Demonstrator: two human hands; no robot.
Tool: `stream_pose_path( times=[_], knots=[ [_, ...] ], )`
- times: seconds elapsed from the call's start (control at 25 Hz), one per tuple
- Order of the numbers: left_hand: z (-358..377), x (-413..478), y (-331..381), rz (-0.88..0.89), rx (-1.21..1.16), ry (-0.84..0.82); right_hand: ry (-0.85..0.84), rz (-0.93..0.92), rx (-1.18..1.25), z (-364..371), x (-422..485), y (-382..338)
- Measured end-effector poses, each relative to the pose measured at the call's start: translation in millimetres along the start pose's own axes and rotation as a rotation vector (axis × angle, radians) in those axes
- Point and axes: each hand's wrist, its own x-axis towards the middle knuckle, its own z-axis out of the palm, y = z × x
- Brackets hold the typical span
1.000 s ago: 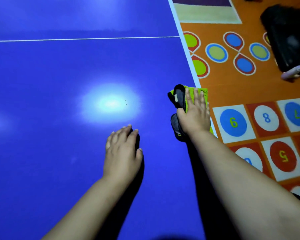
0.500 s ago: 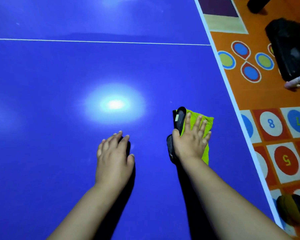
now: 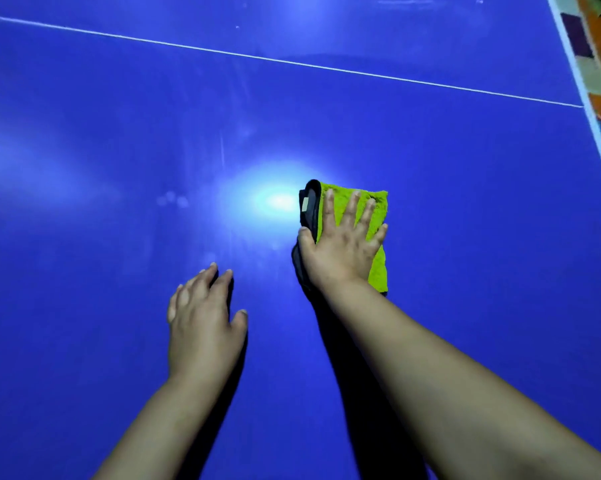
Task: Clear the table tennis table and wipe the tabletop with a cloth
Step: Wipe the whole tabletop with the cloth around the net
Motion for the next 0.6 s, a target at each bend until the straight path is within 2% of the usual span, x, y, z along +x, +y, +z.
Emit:
stream_pose_path(
  times=[0.16,0.28,0.44,0.6],
  knots=[
    [-13,-17,-46,-0.097,0.007,0.038,-0.061,-0.214,-0.007,13,-29,-70],
    [-17,-31,-56,-0.156,0.007,0.054,-0.1,-0.394,-0.023,19,-56,-86],
    [-17,-51,-35,-0.148,0.028,0.018,-0.148,-0.616,-0.021,22,-94,-59],
    [-9,-73,11,-0.087,0.096,-0.017,-0.196,-0.66,0.008,20,-109,0]
  ],
)
